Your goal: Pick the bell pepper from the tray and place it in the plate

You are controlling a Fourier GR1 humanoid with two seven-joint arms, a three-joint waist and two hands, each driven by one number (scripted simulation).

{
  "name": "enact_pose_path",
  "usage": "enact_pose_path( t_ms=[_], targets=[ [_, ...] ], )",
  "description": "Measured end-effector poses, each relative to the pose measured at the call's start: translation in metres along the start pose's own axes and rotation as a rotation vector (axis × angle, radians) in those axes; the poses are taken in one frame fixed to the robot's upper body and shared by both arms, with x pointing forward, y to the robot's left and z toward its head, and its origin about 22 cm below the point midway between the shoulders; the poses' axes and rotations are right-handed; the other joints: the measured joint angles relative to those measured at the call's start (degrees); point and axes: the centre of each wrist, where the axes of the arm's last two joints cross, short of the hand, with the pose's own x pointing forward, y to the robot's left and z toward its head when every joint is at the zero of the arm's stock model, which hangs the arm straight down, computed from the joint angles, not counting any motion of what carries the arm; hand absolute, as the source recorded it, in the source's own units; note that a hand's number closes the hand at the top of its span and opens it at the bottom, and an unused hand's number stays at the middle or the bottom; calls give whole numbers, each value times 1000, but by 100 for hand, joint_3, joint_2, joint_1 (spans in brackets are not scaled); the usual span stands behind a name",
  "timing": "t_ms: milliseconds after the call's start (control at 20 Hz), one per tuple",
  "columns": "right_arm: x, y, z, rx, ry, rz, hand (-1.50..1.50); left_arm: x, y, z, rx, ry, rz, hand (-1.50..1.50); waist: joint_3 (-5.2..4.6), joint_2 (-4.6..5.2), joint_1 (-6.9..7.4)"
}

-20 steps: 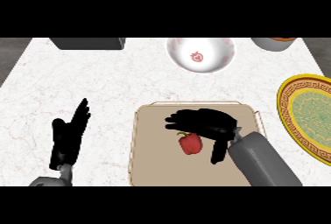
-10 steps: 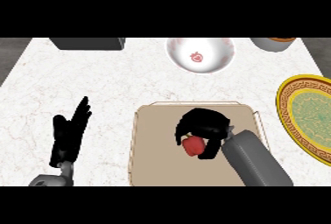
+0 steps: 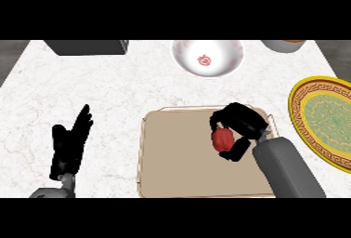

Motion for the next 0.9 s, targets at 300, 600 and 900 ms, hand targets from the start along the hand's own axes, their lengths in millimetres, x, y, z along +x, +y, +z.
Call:
enact_pose_path(
  t_ms=[300,600,900],
  targets=[
    [-42,-23,47,-237,539,-36,150,-4,5,2,13,5,1,0,-4,-20,-79],
    [-23,-65,72,-475,720,29,150,-1,4,3,1,6,0,0,0,-28,-31],
    [2,-105,103,-769,830,106,150,-1,4,3,-4,9,-1,0,2,-21,3]
  ],
)
